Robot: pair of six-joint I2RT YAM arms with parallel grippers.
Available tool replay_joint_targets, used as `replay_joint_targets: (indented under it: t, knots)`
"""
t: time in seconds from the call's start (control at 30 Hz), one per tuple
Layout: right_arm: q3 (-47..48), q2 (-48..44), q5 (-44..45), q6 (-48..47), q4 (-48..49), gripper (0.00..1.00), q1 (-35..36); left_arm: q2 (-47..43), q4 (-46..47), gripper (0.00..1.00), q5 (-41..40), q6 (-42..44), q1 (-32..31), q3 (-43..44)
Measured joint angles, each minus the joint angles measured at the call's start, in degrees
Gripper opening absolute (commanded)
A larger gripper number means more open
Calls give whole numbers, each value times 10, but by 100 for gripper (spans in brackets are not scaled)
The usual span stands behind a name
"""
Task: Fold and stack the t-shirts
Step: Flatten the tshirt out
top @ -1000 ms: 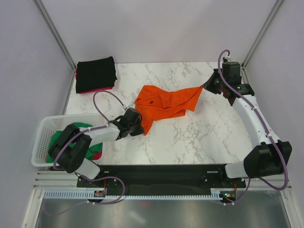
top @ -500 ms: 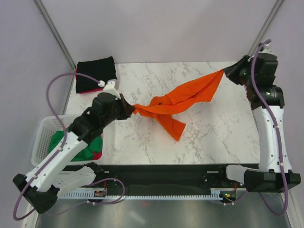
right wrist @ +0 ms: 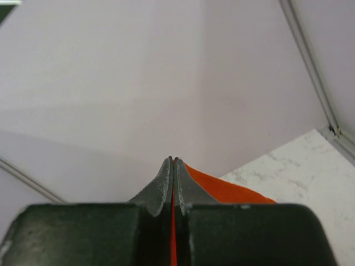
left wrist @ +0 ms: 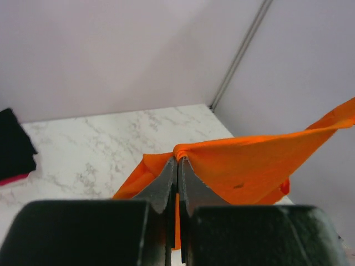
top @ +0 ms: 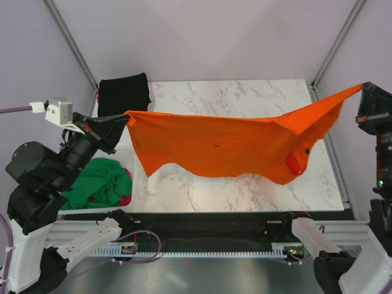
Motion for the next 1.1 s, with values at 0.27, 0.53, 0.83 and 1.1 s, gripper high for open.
replay_joint_targets:
  t: [0.27,0.53,0.83,1.1]
  knots:
    - [61,-86,154,-39,-9,0,92,-32,52,2,141,44,0,53]
    - [97,-83,212,-119,18,0,118,-34,130,2,200,66,0,66]
    - [76,208,241,-192,57,0,122,155,142,2,64,75,12,47]
    - [137,678,201,-198,10,98,123,494,154,45,117,61,184,-19]
